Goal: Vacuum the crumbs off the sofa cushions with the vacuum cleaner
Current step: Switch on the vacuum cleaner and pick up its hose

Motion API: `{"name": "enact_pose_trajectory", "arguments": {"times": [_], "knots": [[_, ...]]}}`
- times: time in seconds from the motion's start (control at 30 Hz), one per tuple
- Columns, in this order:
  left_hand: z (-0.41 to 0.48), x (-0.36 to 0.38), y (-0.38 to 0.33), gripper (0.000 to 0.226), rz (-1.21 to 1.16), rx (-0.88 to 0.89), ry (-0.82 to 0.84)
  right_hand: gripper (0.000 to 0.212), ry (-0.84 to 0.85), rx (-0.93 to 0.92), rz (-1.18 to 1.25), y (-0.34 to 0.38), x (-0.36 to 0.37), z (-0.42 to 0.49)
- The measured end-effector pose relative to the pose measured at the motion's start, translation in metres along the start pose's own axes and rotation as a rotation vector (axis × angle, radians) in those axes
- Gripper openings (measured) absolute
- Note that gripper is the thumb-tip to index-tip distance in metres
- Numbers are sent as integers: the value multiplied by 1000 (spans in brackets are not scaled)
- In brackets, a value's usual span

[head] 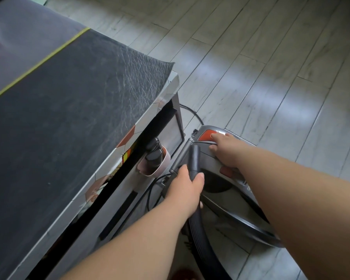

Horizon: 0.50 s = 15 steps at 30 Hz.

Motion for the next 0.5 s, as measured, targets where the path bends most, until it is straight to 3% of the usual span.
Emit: {"name": "enact_pose_trajectory", "arguments": {"times": [0.5], "knots": [[27, 0, -17, 48, 75, 22, 48, 41, 30, -45, -265, 0, 7, 15]]}}
Point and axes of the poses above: each hand's wrist, its own z-axis towards the middle knuckle, its own x-axis out of the palm, y = z × x, the point moved 2 cm from there along z, towards the middle knuckle, and after that the axes turned 6 degrees about z, right-handed, at the moved point
